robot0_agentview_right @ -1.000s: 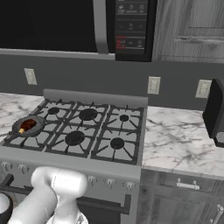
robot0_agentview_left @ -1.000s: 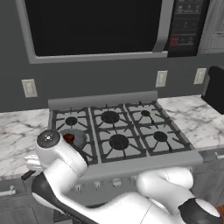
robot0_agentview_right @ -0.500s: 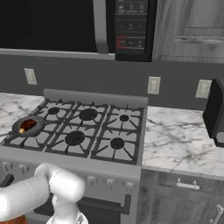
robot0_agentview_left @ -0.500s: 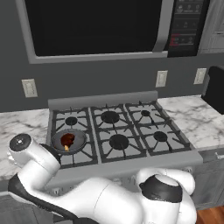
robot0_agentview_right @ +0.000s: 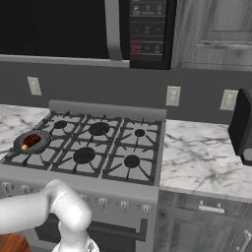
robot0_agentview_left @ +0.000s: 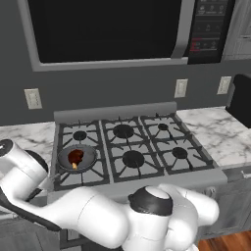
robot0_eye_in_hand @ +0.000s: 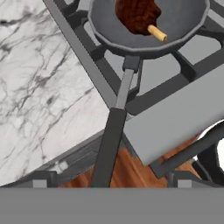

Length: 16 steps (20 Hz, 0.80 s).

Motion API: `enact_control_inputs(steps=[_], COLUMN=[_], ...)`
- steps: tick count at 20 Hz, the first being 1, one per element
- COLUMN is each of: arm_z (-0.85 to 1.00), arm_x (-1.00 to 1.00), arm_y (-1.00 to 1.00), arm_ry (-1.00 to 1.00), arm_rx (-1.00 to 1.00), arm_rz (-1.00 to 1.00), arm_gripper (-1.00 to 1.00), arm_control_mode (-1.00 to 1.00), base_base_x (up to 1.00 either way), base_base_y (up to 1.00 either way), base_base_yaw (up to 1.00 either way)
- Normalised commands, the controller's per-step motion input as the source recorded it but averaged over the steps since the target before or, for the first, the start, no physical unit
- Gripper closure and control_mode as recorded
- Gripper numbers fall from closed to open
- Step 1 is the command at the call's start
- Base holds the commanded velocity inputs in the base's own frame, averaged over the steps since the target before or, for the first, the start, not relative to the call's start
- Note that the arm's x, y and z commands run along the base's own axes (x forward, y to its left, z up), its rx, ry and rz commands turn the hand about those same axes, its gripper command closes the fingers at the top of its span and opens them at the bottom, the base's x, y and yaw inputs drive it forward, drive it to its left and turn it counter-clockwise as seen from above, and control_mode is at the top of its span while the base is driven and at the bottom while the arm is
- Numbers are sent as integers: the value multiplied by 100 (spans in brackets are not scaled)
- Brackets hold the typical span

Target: Pick up the pan with the steak in it and place it on the dining table. Then place the steak on the plate.

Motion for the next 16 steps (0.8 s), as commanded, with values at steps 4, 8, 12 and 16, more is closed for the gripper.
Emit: enact_control_inputs(steps=[4, 8, 12, 16], arm_z=[-16, -12, -7, -8], arm_x=[23, 24, 8, 0], arm_y=[-14, -26, -15, -1], arm_ry=[12, 12, 3, 2], arm_rx=[11, 12, 4, 0], arm_rz=[0, 3, 3, 0], arm_gripper=[-100, -100, -100, -100], arm_control_mode=[-100, -100, -100, -100], base_base_x=[0, 0, 0, 0], base_base_y=[0, 0, 0, 0], base_base_yaw=[0, 0, 0, 0])
